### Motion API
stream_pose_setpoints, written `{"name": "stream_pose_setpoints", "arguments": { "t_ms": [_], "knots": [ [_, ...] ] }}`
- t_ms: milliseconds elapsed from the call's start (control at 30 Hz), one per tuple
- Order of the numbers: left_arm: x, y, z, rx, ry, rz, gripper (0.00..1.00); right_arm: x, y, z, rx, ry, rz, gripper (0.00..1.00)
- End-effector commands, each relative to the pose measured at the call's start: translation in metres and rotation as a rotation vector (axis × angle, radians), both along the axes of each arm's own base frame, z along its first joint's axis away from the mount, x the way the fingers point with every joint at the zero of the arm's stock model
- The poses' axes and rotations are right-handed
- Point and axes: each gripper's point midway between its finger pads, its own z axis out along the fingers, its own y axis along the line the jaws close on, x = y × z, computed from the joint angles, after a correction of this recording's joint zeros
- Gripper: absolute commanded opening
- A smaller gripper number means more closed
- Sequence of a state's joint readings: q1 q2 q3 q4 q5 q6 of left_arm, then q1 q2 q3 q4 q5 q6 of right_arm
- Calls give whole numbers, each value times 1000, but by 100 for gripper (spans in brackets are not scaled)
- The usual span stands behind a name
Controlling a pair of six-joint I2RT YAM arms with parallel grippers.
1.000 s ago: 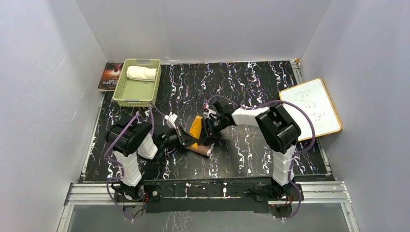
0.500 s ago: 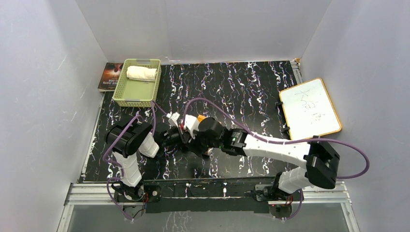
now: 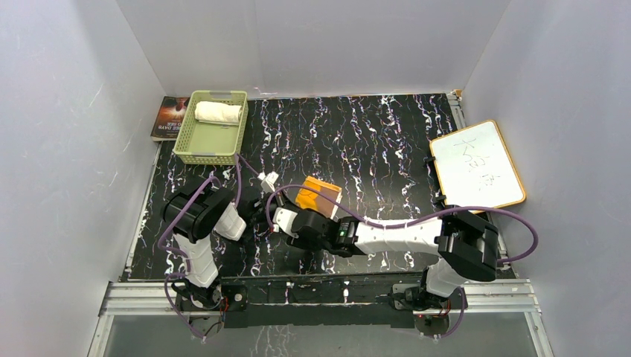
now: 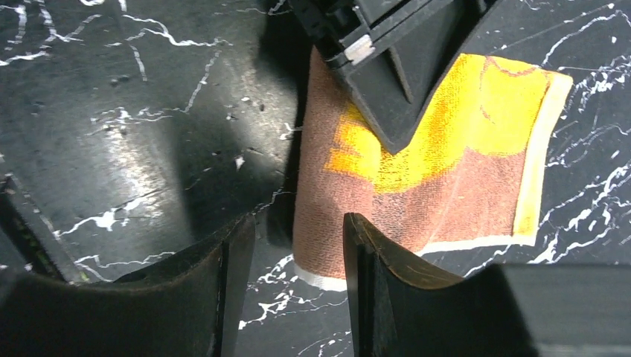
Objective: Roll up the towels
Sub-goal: Roll the towel at the center of the board.
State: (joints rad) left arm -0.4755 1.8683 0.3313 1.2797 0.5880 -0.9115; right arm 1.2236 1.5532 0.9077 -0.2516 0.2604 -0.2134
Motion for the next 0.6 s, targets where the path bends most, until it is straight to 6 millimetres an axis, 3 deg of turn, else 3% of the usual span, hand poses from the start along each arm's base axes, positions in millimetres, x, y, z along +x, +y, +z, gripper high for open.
{"name": "stream_pose_setpoints", "arguments": {
  "t_ms": [0, 567],
  "knots": [
    [-12, 15, -43, 151, 85, 18, 0, 18, 5, 8, 12, -96, -31, 44],
    [-13, 11, -43, 144, 84, -4, 0, 22, 0, -19, -55, -92, -61, 37]
  ]
}}
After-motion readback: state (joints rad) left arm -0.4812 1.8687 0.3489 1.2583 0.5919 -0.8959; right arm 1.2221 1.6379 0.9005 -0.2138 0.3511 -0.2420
